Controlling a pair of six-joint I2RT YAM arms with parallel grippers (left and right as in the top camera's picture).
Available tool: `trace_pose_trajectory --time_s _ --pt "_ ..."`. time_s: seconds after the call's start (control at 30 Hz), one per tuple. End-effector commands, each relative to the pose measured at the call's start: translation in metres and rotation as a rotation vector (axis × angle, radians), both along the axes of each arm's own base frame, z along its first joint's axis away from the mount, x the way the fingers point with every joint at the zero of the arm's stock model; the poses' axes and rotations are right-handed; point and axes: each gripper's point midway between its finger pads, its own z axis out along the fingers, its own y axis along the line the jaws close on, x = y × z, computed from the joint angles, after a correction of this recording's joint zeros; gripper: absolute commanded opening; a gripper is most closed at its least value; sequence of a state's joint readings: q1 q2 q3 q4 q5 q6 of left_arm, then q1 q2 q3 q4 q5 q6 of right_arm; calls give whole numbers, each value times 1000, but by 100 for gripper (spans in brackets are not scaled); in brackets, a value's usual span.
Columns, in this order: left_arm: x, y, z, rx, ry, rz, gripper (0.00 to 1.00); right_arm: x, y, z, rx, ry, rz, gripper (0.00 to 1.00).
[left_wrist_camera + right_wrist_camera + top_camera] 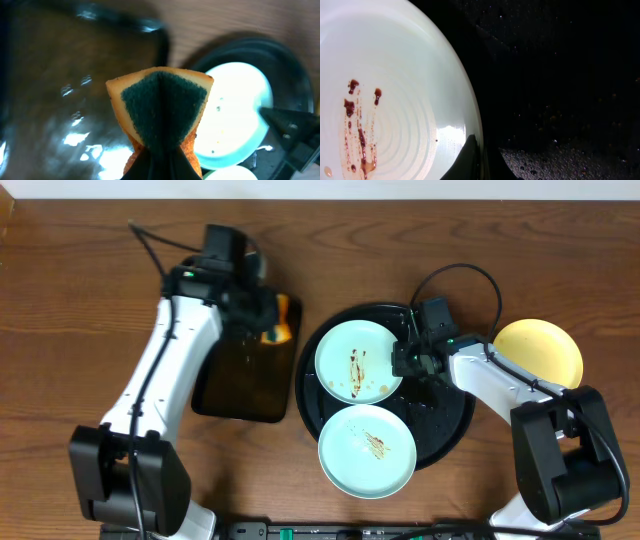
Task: Clean dirty plates on tray and stack at the side
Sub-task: 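Move the sponge with the left gripper toward the blue plate, then scrub the upper blue plate with the sponge, right gripper holding it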
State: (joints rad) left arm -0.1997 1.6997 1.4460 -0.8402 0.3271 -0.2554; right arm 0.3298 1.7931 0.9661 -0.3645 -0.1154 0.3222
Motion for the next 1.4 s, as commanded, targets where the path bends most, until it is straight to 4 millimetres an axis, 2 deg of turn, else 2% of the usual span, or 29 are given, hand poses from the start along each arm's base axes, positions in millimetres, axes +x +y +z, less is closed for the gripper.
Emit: trace_pose_trajectory --time_s 0.0,0.1,0.3,0.5,0.67,0.77,0.9,1.17,1.27,1.37 --pt "-3 -43 16 -50 -70 -115 8 -11 -16 -17 -91 42 -14 1" --pt "-6 -74 8 -54 -77 -181 7 -11 -16 -17 -92 42 -14 1" --pt "-19 -118 -36 -24 12 -224 8 -13 -17 -18 -94 49 -14 1" --pt "-31 -148 -78 -15 101 -232 7 -14 -17 -18 -95 51 -14 1" --pt "-50 -177 -110 -36 170 -303 8 -14 -17 -18 -95 52 -13 1" --pt "-56 -186 -127 -28 192 -322 8 -14 -17 -18 -95 52 -14 1" --pt "-46 -171 -146 76 169 -285 7 -15 -17 -18 -96 56 -14 1" --pt "-6 -93 -153 307 118 -37 7 -18 -19 -19 -102 70 -13 1" --pt "-15 -87 -154 268 193 -29 7 -19 -20 -20 -111 73 -16 1" --pt "-46 -98 -155 189 333 -73 7 -18 -22 -20 -122 71 -19 1"
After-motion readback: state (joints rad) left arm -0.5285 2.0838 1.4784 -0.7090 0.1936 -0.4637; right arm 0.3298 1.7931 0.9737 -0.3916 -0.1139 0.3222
